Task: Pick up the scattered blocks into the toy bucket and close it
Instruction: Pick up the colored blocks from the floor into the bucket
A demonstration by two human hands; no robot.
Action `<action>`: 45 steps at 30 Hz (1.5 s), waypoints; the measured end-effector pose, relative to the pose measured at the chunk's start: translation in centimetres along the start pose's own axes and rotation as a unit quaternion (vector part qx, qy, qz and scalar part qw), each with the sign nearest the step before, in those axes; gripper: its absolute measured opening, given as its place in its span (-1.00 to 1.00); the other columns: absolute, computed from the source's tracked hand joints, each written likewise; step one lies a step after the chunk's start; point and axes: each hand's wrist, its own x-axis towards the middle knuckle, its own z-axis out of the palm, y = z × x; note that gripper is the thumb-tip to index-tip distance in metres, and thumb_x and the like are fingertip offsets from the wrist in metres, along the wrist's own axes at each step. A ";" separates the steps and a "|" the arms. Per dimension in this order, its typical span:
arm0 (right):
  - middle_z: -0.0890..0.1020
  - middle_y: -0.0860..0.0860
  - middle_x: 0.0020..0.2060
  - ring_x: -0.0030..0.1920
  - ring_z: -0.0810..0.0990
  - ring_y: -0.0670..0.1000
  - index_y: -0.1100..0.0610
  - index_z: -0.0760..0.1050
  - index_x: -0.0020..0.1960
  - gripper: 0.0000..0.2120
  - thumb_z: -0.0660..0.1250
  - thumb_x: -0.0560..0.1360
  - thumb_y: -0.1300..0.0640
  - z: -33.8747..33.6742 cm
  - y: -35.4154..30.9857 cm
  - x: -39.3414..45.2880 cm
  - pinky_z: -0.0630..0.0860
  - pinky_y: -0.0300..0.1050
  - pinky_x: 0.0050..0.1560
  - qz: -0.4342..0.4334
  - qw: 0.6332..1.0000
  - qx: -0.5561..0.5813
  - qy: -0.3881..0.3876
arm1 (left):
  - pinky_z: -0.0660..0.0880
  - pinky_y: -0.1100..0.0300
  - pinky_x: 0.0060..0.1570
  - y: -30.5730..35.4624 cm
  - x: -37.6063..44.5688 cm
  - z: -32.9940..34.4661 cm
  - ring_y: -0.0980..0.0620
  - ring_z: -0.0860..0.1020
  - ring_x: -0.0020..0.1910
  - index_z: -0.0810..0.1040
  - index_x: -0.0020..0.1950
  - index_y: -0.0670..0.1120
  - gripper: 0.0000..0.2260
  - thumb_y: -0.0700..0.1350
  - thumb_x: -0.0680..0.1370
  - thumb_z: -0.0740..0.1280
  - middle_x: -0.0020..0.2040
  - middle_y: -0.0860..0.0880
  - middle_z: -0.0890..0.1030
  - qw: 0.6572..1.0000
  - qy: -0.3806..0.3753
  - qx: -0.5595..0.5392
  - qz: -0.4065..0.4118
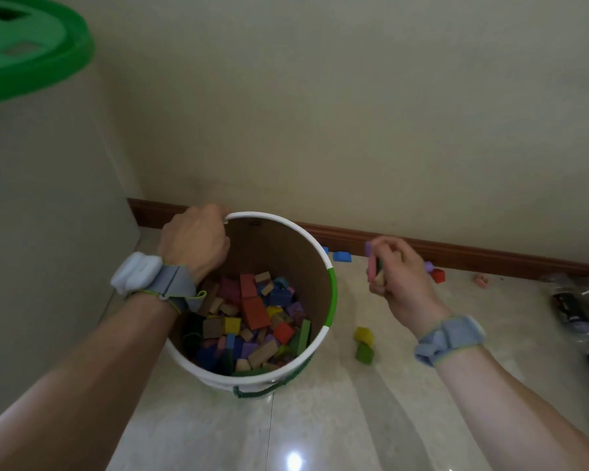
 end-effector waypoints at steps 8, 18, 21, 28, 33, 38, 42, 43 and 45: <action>0.44 0.13 -0.36 -0.42 0.33 0.03 0.06 0.60 -0.01 -0.95 0.35 0.58 0.15 6.6 -8.1 -7.9 0.20 -0.34 -0.56 -0.010 0.947 -0.012 -0.320 | 0.44 0.00 -0.14 -0.2 0.0 0.1 -0.32 0.55 -0.05 0.53 0.18 -0.04 -0.69 -0.11 0.45 0.28 0.01 -0.24 0.57 1.000 -0.004 0.011 0.002; 0.61 -0.02 -0.35 -0.48 0.58 -0.03 0.00 0.65 0.11 -0.79 0.41 0.56 -0.08 10.6 -4.5 -9.2 0.39 -0.25 -0.58 -0.011 0.936 -0.128 -0.329 | 0.43 0.00 -0.12 -0.3 -0.3 -0.2 -0.32 0.54 -0.04 0.52 0.20 -0.01 -0.66 -0.11 0.43 0.28 0.03 -0.24 0.57 1.000 -0.011 -0.006 0.003; 0.57 -0.13 -0.39 -0.54 0.50 -0.16 -0.02 0.65 -0.03 -0.68 0.34 0.53 -0.26 10.9 -4.4 -9.1 0.35 -0.29 -0.58 -0.027 0.932 -0.177 -0.315 | 0.43 0.00 -0.12 -0.3 -0.2 -0.2 -0.31 0.54 -0.04 0.52 0.19 -0.01 -0.68 -0.10 0.44 0.27 0.03 -0.24 0.57 1.000 -0.015 -0.005 0.005; 0.65 0.00 -0.13 -0.27 0.62 -0.11 0.01 0.61 0.15 -0.74 0.51 0.47 0.09 11.0 -3.6 -9.6 0.58 -0.25 -0.26 -0.092 0.867 -0.328 -0.365 | 0.44 -0.01 -0.12 -0.4 -0.5 -0.2 -0.33 0.55 -0.05 0.53 0.16 -0.02 -0.71 -0.12 0.44 0.28 0.01 -0.26 0.58 1.000 0.002 -0.002 0.009; 0.67 0.15 -0.05 -0.26 0.64 0.02 0.13 0.60 0.17 -0.78 0.44 0.52 0.23 10.6 -3.6 -10.2 0.66 -0.04 -0.20 -0.068 0.862 -0.271 -0.423 | 0.47 -0.05 -0.08 -0.7 -0.3 -0.2 -0.33 0.54 -0.04 0.51 0.22 0.02 -0.66 -0.14 0.46 0.25 0.03 -0.25 0.58 1.000 -0.014 -0.003 0.013; 0.67 0.01 -0.26 -0.29 0.66 0.03 -0.01 0.61 -0.04 -0.93 0.35 0.58 0.07 9.7 -3.4 -9.2 0.52 -0.16 -0.37 -0.262 0.946 -0.061 -0.179 | 0.49 -0.07 -0.01 -0.7 -0.4 -0.4 -0.32 0.53 -0.01 0.49 0.27 0.04 -0.62 -0.15 0.46 0.24 0.08 -0.24 0.55 0.999 -0.034 -0.008 0.005; 0.64 -0.05 -0.23 -0.19 0.63 -0.02 -0.03 0.53 -0.04 -0.93 0.28 0.58 0.03 6.5 -1.2 -3.4 0.55 -0.09 -0.18 -0.330 0.936 -0.086 0.092 | 0.49 -0.09 0.00 -0.7 -0.2 -0.3 -0.33 0.53 -0.01 0.49 0.27 0.01 -0.63 -0.14 0.47 0.25 0.06 -0.27 0.55 0.999 -0.036 0.001 0.016; 0.64 -0.04 -0.15 -0.11 0.62 -0.04 0.00 0.53 0.01 -0.92 0.28 0.59 0.04 5.3 0.3 -1.8 0.55 -0.07 -0.08 -0.310 0.935 -0.131 0.116 | 0.49 -0.10 0.00 -0.7 -0.2 -0.2 -0.34 0.53 -0.01 0.50 0.27 -0.01 -0.64 -0.14 0.47 0.25 0.06 -0.27 0.54 0.999 -0.032 0.001 0.018; 0.61 0.05 0.08 0.14 0.56 0.05 0.10 0.51 0.19 -0.78 0.29 0.60 0.02 2.4 4.6 0.7 0.49 0.00 0.16 -0.220 0.928 -0.271 0.129 | 0.49 -0.12 -0.01 -0.9 0.0 -0.1 -0.35 0.52 -0.02 0.51 0.24 -0.04 -0.67 -0.15 0.47 0.26 0.04 -0.30 0.54 1.000 -0.022 0.001 0.018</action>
